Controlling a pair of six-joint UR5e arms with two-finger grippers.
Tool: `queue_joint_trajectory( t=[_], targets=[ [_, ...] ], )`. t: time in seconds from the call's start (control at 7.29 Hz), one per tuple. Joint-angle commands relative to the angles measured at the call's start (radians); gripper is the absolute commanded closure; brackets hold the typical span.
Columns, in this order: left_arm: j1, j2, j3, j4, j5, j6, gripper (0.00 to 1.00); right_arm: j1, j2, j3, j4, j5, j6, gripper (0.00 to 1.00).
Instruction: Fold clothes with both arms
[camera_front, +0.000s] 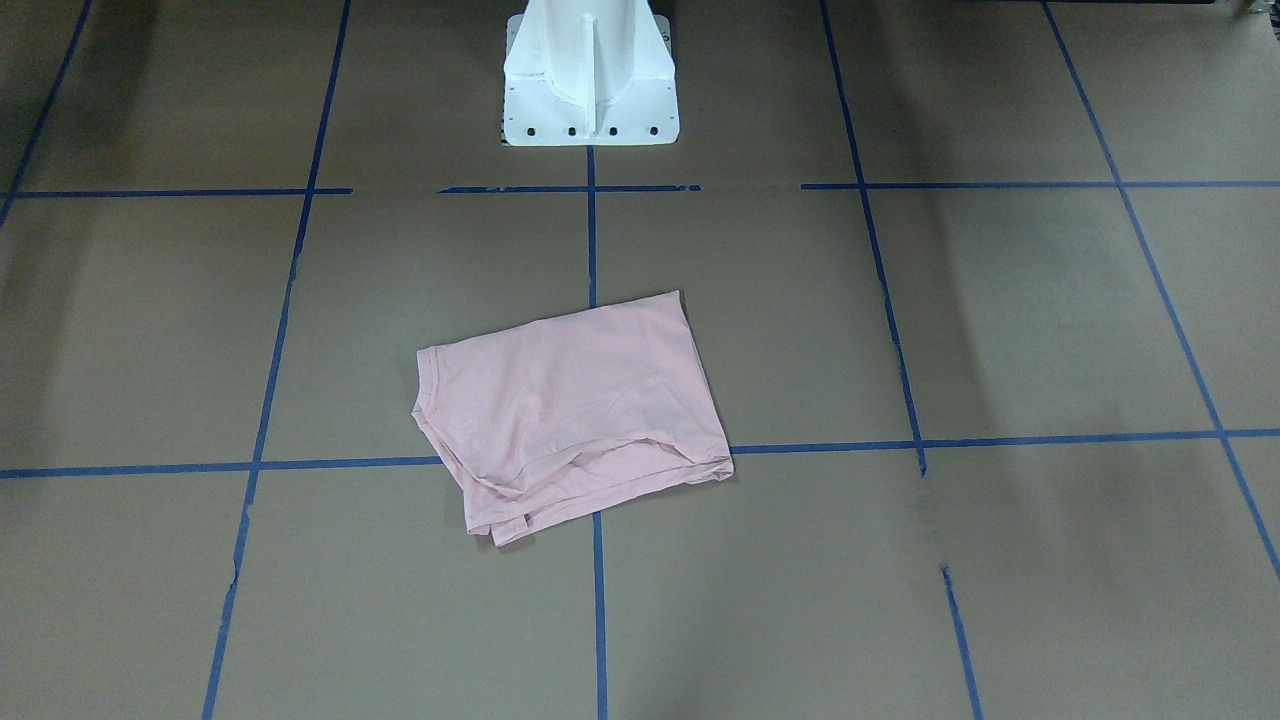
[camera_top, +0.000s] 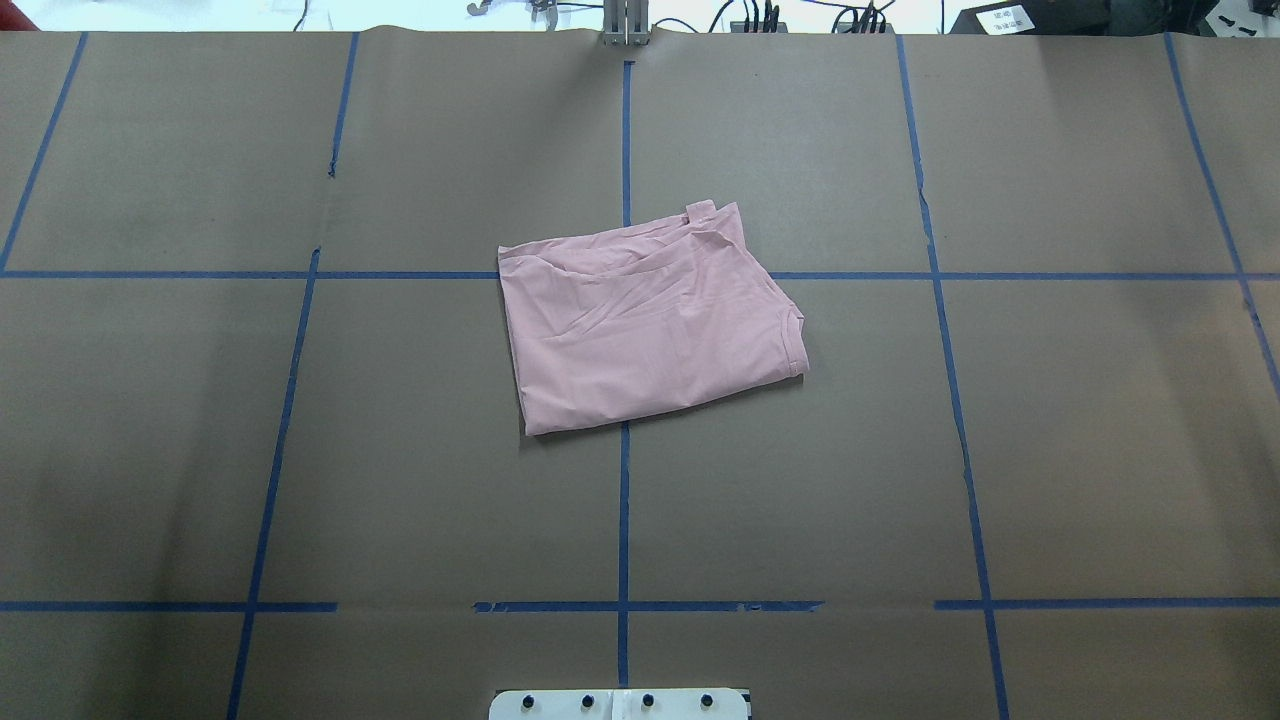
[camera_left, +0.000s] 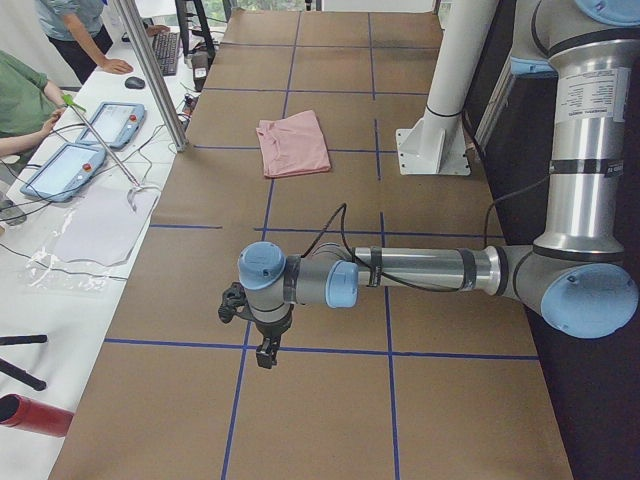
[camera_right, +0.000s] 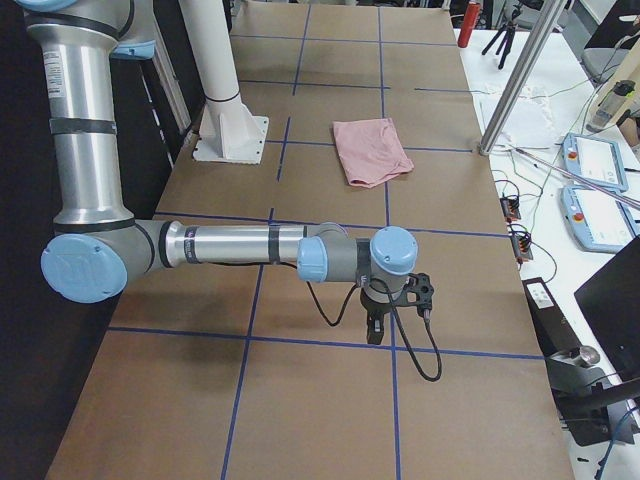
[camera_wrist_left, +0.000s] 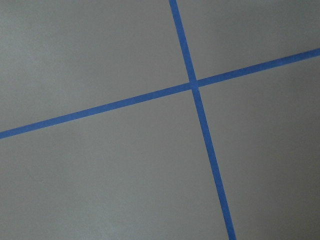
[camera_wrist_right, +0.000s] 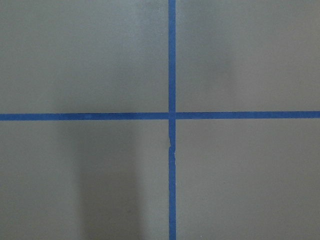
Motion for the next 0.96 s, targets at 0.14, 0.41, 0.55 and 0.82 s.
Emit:
queue_joint_trajectory(
  t=[0.14,0.41,0.55,0.82],
  targets=[
    [-0.002,0.001,0.003,0.008,-0.004,-0.173,0.0,0.0,-0.002,0.0,0.0,0.001,0.0,0.0],
    [-0.002,0.001,0.004,0.01,-0.065,-0.188,0.0,0.0,-0.002,0.002,0.0,0.001,0.0,0.0],
    [-0.002,0.001,0.006,0.008,-0.065,-0.188,0.0,0.0,-0.002,0.002,-0.002,0.001,0.0,0.0],
    [0.0,0.001,0.006,0.008,-0.065,-0.188,0.0,0.0,-0.002,0.003,0.0,0.003,0.0,0.0]
  ],
)
